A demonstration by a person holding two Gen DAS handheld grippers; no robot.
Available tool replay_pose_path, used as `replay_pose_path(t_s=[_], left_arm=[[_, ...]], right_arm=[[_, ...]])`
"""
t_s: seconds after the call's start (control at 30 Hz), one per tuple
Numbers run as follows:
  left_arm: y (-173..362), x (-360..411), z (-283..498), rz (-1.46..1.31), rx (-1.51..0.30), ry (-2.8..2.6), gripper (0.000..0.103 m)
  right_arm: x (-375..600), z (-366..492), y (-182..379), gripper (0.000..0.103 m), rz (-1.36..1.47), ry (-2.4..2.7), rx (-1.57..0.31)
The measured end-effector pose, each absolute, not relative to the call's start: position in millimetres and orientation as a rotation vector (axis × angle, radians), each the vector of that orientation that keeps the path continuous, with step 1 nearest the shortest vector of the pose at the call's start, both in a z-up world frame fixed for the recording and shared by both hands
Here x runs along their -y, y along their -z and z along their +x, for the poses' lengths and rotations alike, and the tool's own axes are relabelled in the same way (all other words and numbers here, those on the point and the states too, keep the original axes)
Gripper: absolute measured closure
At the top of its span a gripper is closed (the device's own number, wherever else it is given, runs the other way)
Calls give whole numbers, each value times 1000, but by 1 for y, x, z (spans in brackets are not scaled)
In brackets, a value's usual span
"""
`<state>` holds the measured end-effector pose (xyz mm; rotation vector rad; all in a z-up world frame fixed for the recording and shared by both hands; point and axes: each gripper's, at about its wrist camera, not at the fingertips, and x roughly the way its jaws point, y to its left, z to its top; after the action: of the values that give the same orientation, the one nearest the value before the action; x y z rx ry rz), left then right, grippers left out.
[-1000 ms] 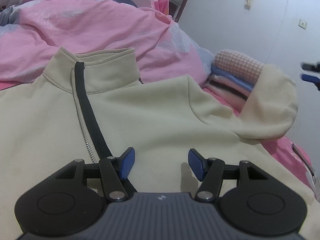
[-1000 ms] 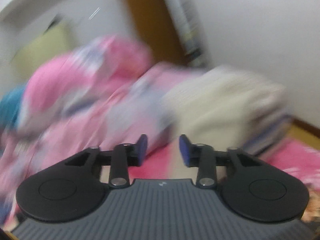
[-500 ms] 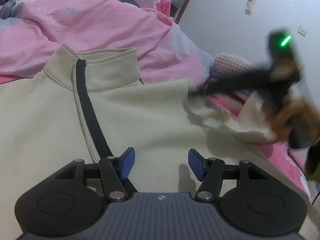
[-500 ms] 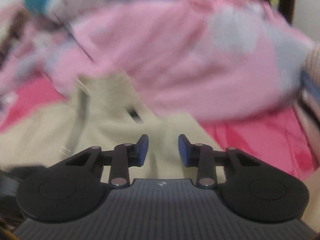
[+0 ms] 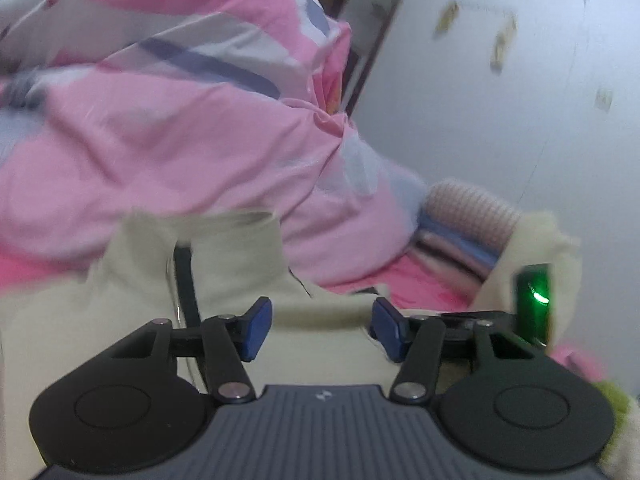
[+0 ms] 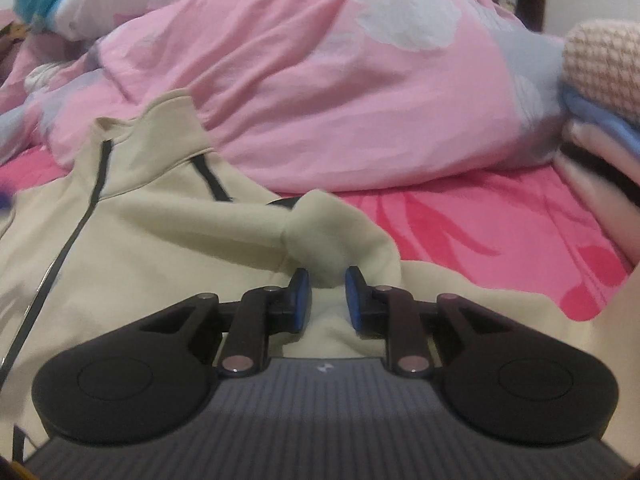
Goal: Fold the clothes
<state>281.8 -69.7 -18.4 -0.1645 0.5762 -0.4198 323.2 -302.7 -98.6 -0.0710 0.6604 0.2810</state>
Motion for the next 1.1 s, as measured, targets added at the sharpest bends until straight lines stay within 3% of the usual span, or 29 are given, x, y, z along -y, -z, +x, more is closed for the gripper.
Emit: replay_pose_path(t_s=[0.1,0.13,0.2,0.3,0.37,0.5,0.7,0.73,0.77,0.8,1.1], left_arm=[[23,90,329,-84,-666,400,68],[29,94,346,-80,-702,377,84],[28,96,360,-44,-663,340,86],[15,90,363,-1,-585,321,68],[7,87,368,29,-566,314,35],[17,103,394,169,-677,333,36],[35,129,415,306,-706,294,56],[35,129,416,294,-711,296,67],[35,130,417,283,-715,297,84],[35,130,416,279,-706,291,89],[31,103,429,76,-587,159,93]], right_arm=[[304,318,103,82,-69,-294,-624],[306,318,104,82,-51,-298,-617],[314,319,106,83,-2,-308,-612],[322,321,110,83,56,-328,-606],[325,321,111,83,77,-337,-601],[327,321,112,83,94,-346,-595],[328,319,112,83,95,-347,-589],[327,319,112,83,94,-346,-589],[327,319,113,83,93,-346,-589],[327,319,113,83,92,-345,-589],[330,319,113,83,106,-350,-588]])
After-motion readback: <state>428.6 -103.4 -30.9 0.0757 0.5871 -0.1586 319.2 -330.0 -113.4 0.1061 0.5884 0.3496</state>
